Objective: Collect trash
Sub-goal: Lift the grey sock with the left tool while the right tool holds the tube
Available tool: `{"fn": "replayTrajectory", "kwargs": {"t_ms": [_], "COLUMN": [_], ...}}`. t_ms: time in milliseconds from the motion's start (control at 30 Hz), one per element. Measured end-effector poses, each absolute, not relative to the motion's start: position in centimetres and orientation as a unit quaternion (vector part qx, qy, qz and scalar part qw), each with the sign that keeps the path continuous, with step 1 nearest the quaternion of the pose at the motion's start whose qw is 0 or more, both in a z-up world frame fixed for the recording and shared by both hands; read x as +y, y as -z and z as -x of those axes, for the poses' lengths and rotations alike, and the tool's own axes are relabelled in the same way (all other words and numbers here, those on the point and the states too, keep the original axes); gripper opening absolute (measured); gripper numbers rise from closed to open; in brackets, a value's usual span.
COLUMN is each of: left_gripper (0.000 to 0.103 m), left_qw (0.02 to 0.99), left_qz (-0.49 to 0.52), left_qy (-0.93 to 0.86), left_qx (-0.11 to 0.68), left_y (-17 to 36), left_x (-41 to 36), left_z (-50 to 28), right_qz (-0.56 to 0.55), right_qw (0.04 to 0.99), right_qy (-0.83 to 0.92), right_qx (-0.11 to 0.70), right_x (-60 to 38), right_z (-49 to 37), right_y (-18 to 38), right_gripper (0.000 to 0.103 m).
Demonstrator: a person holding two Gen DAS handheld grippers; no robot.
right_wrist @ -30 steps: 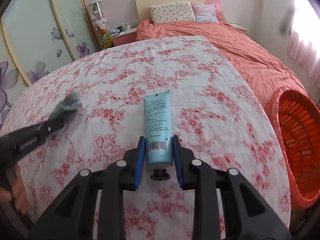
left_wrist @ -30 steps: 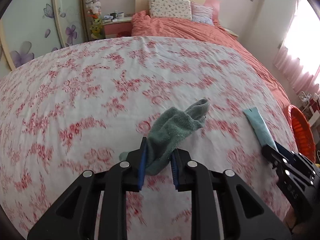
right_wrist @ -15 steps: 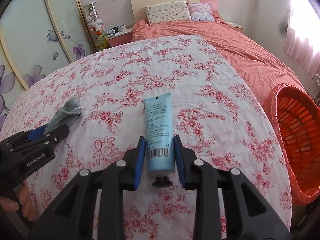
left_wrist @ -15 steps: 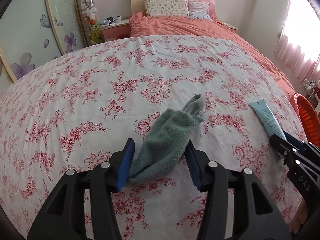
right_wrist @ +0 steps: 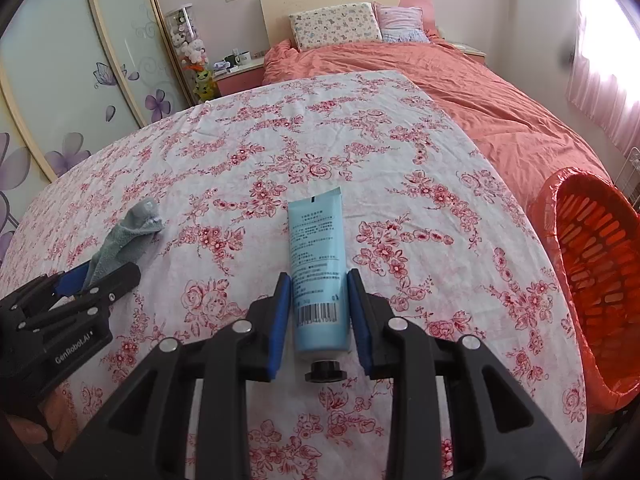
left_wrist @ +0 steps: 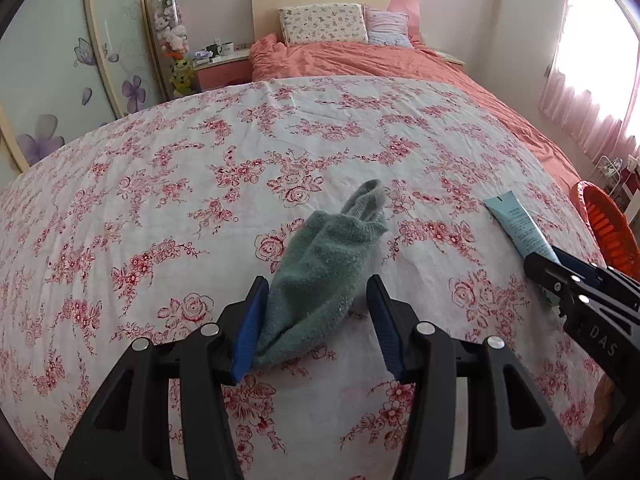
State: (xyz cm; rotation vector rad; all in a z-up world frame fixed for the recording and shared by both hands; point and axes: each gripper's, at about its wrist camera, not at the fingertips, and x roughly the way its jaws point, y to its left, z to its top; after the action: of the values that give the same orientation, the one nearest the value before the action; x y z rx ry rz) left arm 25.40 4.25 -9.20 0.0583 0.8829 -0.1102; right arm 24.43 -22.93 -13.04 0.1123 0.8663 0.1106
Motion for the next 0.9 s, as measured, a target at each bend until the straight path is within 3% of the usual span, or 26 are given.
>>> {"fn": "replayTrajectory", "kwargs": {"t_ms": [133,300,400,900], "left_gripper": [0.049,0.020,0.015,0.013], "left_qw": [0.903,0.904,0.903,0.916], "left_qz": [-0.023,-0.022,-0.012,-0.001], "left_qy": [0.053,0.050,0.053,0.046], "left_qx": [0.426,0.425,0.426,0.399], "left_y": [9.2,9.0,8.9,5.4], "left_x": [4.5,4.6,4.8,4.0], "left_z": [-25.1,-25.0,-25.0,-23.3], "right_qz": [-0.054,-0.050,-0.053,-0.065], "right_qw": [0.905,0.906,0.906,0.923], "right_qy": [-0.053,-0.053,-0.060,-0.062], "right_qx": [0.419,0.418,0.416,0.374], "right_x": [-22.9,-22.9,-22.9,-24.3], "right_z": [-24.4,-24.3,-24.1,-20.3], "right_y": [13.0,13.0,12.9,9.0], "right_gripper": [0.030,0.028,0.028,0.028]}}
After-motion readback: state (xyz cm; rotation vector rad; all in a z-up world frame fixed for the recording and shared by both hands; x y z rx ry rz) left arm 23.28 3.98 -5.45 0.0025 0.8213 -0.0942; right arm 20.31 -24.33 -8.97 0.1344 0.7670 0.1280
